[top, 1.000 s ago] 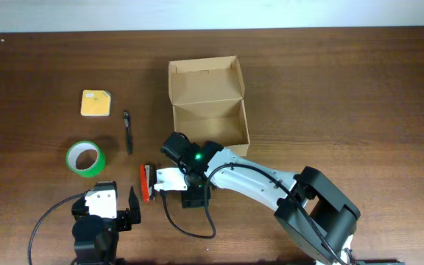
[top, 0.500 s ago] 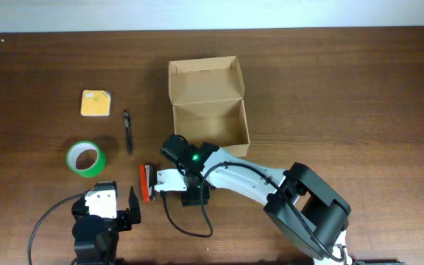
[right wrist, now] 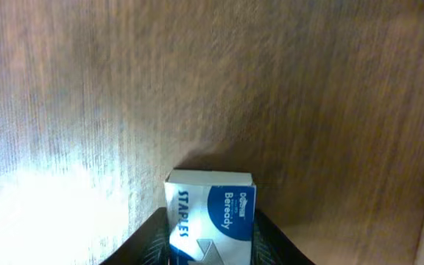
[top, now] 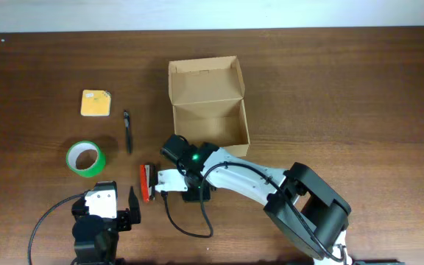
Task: Pack container
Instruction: 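Lower the right gripper and grasp the blue-white staples box, then carry the staples box into the cardboard box and release it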
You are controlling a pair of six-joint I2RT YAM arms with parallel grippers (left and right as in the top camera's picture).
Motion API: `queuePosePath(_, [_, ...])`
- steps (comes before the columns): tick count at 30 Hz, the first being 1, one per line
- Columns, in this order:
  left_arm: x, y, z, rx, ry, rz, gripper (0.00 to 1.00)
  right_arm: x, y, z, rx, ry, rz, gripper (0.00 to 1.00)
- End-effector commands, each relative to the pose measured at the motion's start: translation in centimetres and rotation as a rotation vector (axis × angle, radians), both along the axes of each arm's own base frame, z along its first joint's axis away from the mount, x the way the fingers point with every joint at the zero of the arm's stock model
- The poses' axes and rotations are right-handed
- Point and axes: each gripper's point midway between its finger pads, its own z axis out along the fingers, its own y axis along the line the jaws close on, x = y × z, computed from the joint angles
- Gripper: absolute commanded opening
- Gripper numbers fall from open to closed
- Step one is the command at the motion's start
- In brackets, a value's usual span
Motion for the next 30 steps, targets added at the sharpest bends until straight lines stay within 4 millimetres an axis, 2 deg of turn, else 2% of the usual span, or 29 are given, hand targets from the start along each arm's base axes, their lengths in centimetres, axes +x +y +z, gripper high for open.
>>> queuePosePath(1, [-0.1,0.3,-0.2,-0.006,0.004,0.021,1.00,0.2,0.1,0.7,-0.005,0.005,-0.018,0.34])
queuePosePath(8, [-0.1,0.3,-0.2,-0.006,0.004,0.021,1.00,0.6,0.6,4.0,0.029,-0.010,-0.064,0.32])
queuePosePath(13, [-0.1,0.3,-0.2,-0.006,0.004,0.021,1.00,0.8,0.6,7.0,0.049,-0.031,-0.092,0.31])
queuePosePath(16, [-0.1,0.3,-0.2,-0.006,0.004,0.021,1.00,1.6,0.3,9.1,0.052,-0.081,-0.139,0.31])
queuePosePath(21, [-0.1,0.3,-0.2,-0.006,0.004,0.021,1.00,4.7,-0.6,13.7,0.064,-0.261,-0.291,0.31])
queuePosePath(25, [-0.1,0.3,-0.2,-0.006,0.004,0.021,1.00,8.1,-1.5,17.3,0.100,-0.399,-0.428,0.31])
queuePosePath(30, [-0.1,0.3,-0.2,-0.006,0.004,0.021,1.00,12.5,-3.3,18.8,0.175,-0.441,-0.637,0.30])
